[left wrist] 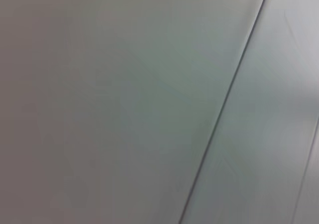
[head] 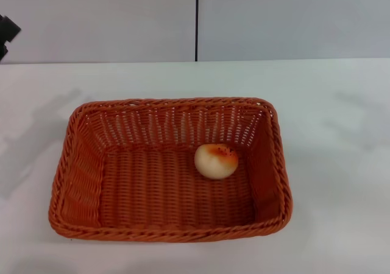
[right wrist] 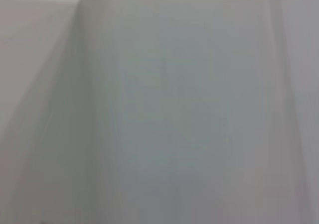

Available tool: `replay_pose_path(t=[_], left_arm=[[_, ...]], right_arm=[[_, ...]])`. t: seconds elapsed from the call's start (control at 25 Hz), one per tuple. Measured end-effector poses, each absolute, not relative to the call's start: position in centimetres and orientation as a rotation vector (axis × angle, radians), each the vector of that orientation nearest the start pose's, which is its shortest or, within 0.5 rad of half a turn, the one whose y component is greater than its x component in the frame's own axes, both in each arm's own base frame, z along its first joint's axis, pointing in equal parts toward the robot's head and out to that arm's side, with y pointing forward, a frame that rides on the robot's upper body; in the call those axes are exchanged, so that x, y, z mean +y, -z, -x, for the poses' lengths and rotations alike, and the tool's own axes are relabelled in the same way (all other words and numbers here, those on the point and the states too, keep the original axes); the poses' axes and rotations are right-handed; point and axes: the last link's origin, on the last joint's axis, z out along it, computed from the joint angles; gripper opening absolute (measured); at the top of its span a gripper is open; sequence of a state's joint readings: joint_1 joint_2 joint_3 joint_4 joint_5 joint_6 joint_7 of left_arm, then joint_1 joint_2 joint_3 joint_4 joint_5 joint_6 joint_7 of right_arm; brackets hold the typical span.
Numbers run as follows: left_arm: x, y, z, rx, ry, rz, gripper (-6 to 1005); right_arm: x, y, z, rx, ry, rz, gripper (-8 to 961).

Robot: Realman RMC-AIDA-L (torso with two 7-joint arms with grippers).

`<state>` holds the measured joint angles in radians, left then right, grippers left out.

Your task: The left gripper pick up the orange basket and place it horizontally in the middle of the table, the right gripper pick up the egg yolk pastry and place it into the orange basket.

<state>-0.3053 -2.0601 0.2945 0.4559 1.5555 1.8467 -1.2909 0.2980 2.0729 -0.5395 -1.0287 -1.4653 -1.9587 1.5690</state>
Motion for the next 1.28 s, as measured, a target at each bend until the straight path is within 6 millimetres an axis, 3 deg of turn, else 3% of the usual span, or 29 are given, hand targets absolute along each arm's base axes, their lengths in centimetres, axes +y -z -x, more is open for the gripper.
replay_pose_path(t=[0.04,0.08,0.24,0.28,0.64,0.96,1.28], left_arm=[[26.1,-7.9,31.2,-0.681,1.460,1.939,422],[26.1,-8.0,31.2,-0.672,1.466,1.925,422],[25.9,-8.2,31.2,-0.586,1.489,1.841,422],[25.9,-8.2,31.2,-0.586,1.489,1.841,422],[24.0,-8.5,32.5,-0.370,1.408,1.543,423],[23.0,-8.2,33.7,-0.229,1.172,1.298,424],[23.5,-8.5,33.9,-0.208,1.115,1.223,435]], right_arm=[[26.0,-13.3,-26.3,0.340,-1.350,2.247,777],[26.0,-13.3,-26.3,0.340,-1.350,2.247,777],[23.1,-13.0,-31.6,0.294,-1.310,1.852,777],[23.1,-13.0,-31.6,0.294,-1.310,1.852,777],[18.1,-12.1,-37.0,0.265,-1.079,1.293,777],[17.3,-12.3,-38.3,0.321,-1.039,1.164,777],[17.8,-12.2,-38.8,0.356,-1.034,1.119,777]])
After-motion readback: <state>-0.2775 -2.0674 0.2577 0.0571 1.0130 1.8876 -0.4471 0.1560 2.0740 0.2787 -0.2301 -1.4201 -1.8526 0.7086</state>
